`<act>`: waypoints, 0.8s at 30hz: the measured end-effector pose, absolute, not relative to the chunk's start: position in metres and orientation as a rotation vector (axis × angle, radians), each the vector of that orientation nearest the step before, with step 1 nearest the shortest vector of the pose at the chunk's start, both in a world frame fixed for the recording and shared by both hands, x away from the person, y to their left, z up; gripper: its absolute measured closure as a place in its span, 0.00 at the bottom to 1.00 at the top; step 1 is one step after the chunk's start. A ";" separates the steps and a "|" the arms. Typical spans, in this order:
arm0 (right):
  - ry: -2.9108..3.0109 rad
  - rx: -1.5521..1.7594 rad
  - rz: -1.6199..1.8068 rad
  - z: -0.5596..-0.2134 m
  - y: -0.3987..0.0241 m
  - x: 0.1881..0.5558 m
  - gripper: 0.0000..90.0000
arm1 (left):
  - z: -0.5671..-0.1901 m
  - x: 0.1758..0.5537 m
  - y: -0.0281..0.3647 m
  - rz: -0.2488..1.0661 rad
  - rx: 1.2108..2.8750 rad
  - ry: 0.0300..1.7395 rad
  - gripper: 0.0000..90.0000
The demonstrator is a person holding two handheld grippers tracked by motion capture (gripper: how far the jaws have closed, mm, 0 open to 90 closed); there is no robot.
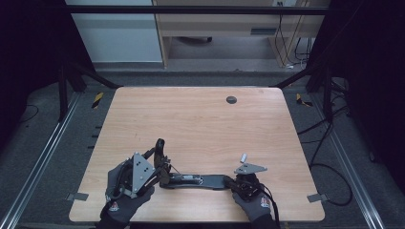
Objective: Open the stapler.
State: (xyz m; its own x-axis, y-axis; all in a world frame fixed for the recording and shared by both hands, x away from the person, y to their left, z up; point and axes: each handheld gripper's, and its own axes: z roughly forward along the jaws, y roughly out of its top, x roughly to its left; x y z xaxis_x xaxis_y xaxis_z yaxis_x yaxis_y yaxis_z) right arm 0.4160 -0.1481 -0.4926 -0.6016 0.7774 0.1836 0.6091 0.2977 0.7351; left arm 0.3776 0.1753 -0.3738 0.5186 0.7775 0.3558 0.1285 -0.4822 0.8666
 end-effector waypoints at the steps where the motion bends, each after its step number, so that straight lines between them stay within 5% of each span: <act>1: 2.355 1.280 1.190 -0.493 -0.148 0.416 1.00 | -0.374 0.377 0.176 0.983 1.925 0.743 0.62; 24: 2.351 1.273 1.186 -0.493 -0.147 0.416 1.00 | -0.376 0.377 0.182 0.975 1.902 0.754 0.62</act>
